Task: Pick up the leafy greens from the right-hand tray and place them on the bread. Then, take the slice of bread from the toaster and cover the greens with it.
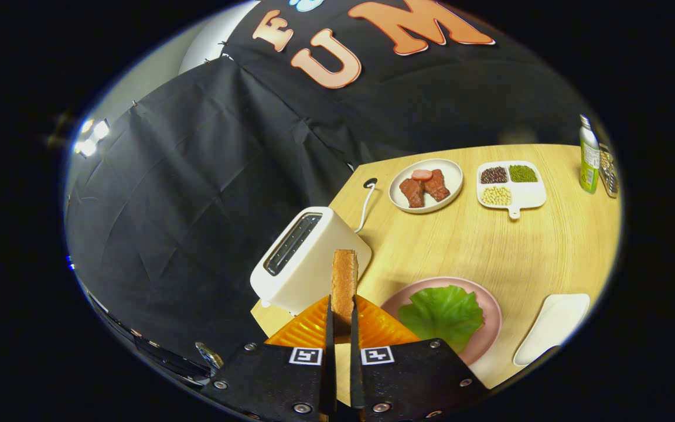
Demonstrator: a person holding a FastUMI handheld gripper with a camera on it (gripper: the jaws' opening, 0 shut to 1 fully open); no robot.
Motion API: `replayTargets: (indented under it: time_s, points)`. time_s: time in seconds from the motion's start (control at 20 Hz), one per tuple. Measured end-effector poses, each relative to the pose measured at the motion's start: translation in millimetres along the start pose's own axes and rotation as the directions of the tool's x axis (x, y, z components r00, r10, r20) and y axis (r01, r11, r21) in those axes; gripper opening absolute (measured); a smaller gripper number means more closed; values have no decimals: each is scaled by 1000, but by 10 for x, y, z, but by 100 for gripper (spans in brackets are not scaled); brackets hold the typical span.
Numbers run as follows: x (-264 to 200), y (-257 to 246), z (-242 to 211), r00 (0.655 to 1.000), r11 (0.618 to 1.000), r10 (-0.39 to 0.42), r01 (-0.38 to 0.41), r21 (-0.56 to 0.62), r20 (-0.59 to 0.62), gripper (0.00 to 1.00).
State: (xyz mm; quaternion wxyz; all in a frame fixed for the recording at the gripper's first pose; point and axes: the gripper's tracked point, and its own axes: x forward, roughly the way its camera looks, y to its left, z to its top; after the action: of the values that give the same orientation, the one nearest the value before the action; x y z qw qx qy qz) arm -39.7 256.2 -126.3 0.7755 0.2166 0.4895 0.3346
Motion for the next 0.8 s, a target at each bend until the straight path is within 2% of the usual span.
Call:
replayTargets:
  time_s: [0.5,0.65,0.8]
  points:
    - [74,-569,-447,998,990,-16,25,142,-68,10]
    - [109,-742,-518,996,985,-34,47,168,-78,10]
    - [98,-963,-551,993,974,-87,102,201,-78,10]
